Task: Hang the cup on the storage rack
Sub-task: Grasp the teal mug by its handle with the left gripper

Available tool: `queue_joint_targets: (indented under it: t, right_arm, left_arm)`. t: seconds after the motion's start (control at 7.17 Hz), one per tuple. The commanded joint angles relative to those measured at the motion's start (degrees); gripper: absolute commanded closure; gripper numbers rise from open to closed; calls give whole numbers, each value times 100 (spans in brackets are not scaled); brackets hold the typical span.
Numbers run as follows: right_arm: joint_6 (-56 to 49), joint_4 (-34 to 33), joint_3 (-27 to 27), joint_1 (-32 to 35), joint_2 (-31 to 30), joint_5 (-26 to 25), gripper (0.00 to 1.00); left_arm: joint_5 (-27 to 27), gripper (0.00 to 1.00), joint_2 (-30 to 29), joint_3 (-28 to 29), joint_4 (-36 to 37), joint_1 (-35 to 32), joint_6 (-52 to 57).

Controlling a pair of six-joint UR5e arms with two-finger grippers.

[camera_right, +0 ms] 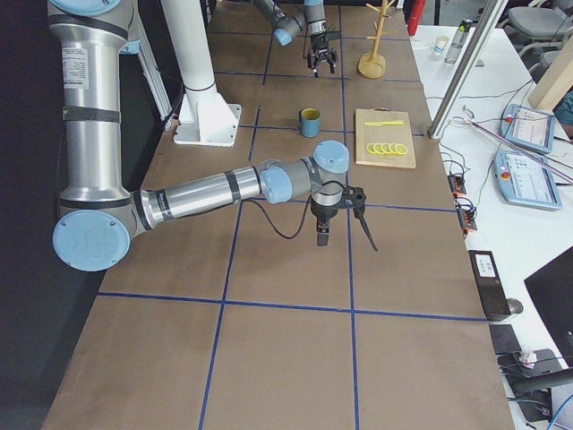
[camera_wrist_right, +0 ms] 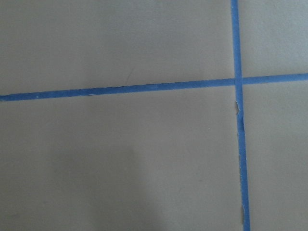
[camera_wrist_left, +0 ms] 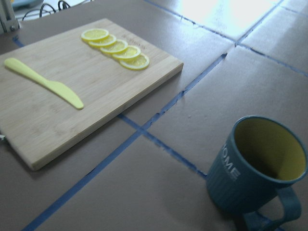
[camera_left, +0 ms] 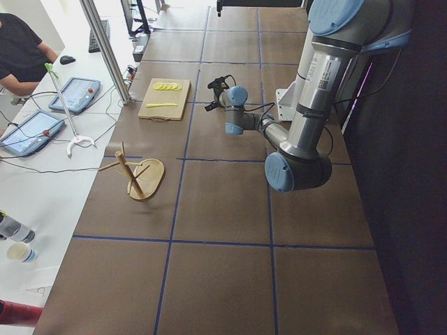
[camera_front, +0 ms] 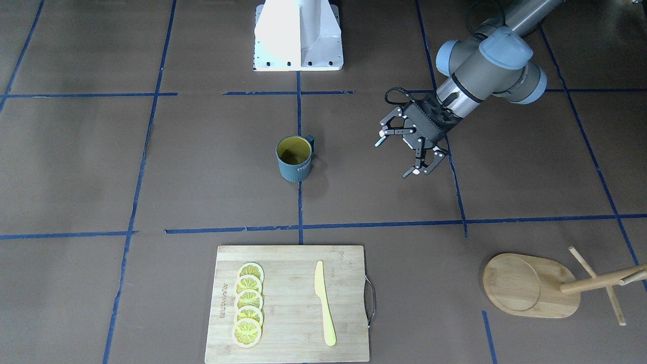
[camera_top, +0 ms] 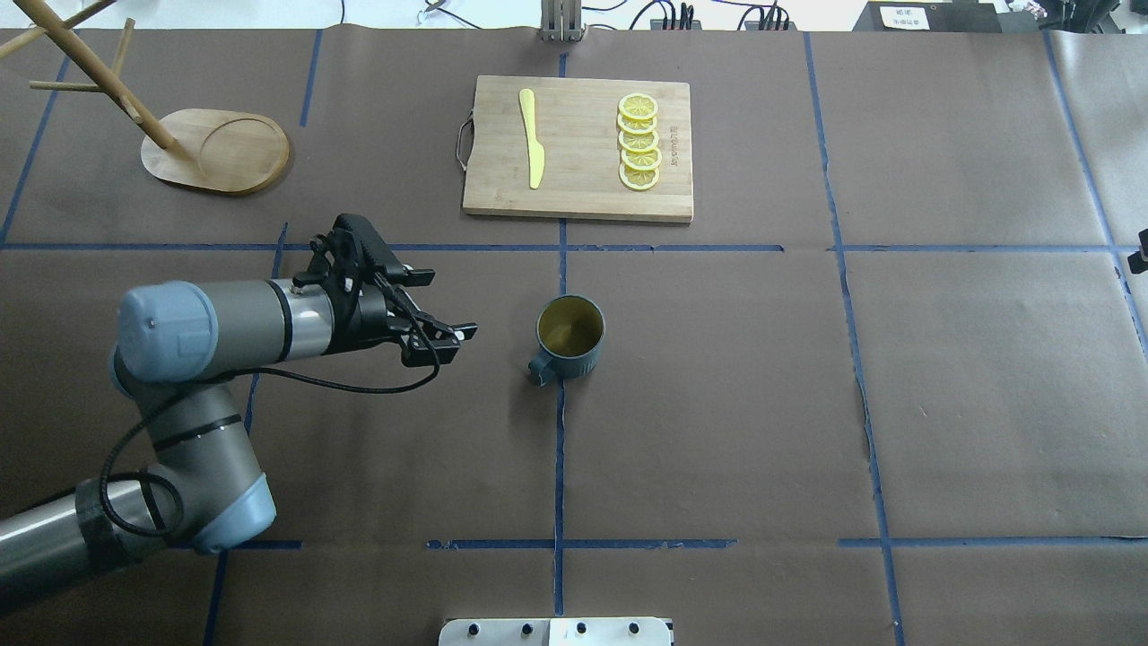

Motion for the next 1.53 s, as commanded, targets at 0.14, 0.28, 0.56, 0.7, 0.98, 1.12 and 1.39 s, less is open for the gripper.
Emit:
queue_joint_targets:
  t: [0.14,0.28,0.56,0.7,0.98,1.12,1.39]
  right_arm:
    - [-3,9,-31,126,-132,-8,0]
    - [32,1,-57,126,-132,1,0]
    - [-2,9,-66,126,-123,1,0]
    - [-3,9,-66,126,-132,1,0]
    - [-3,9,-66,126,-115,-8,0]
    - [-3,9,-66,126,-114,1,0]
    - [-3,1,-66,126,-114,-8,0]
  left_arm:
    - [760,3,-140,427,-683,681,-29]
    - [1189,3,-306,594,-771,892,-38]
    - [1746,5,-369,701,-859,1200,-55]
    - [1869,7,-404,736,-851,1219,-55]
    - [2186,11,-684,981,-859,1386,-64]
    - [2195,13,-685,1017,-859,1386,-64]
    - [2309,17,-685,1061,-851,1386,-64]
